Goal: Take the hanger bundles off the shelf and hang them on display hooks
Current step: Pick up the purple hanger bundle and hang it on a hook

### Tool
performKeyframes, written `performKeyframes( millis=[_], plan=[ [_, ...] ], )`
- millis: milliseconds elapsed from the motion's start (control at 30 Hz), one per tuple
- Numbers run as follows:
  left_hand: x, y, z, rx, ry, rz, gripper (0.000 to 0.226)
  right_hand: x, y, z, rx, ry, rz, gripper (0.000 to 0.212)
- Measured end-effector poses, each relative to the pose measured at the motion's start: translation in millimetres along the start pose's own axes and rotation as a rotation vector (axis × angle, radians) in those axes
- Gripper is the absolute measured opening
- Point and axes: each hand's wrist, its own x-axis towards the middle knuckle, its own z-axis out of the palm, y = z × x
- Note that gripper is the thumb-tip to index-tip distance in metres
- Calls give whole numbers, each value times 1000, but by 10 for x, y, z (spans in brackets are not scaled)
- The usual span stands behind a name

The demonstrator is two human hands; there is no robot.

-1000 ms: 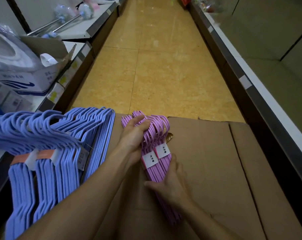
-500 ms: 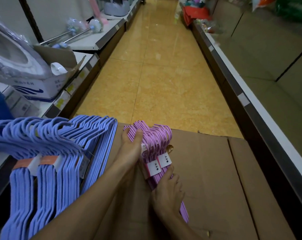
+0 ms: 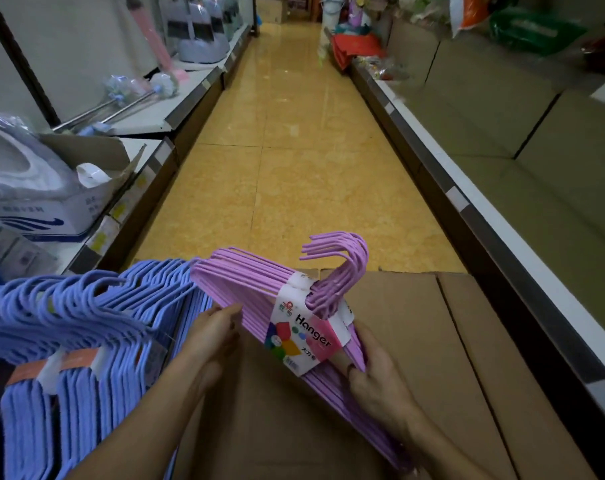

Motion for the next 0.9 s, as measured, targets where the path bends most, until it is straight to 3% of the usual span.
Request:
performKeyframes(
  millis=[67,133,233,367,600,767,900],
  plan=[
    [-1,-2,28,-162,-26,-18,13,-50,-21,-111,70,-59,-15,55],
    [-49,51,50,-365,-65,-9,23,-88,-15,-191,115,-109,-10,63],
    [-154,173,112,-546,-162,15,20,-107,33,-248,148,-130,-32,68],
    [-336,314,188,-595,-117,29,7,-112,-67,-351,105,-96,-95,70],
    [-724,800,194,-664,-111,73,12,-71,-721,-735,76,-4,-133,27],
    [-1439,1547,95,-668,-81,106,14,-443,-1618,-1280,94,-44,-125,50],
    [-2246,2387,73,-642,-49,157,14,-880,-2479,-1837,96,-29,-163,46]
  ],
)
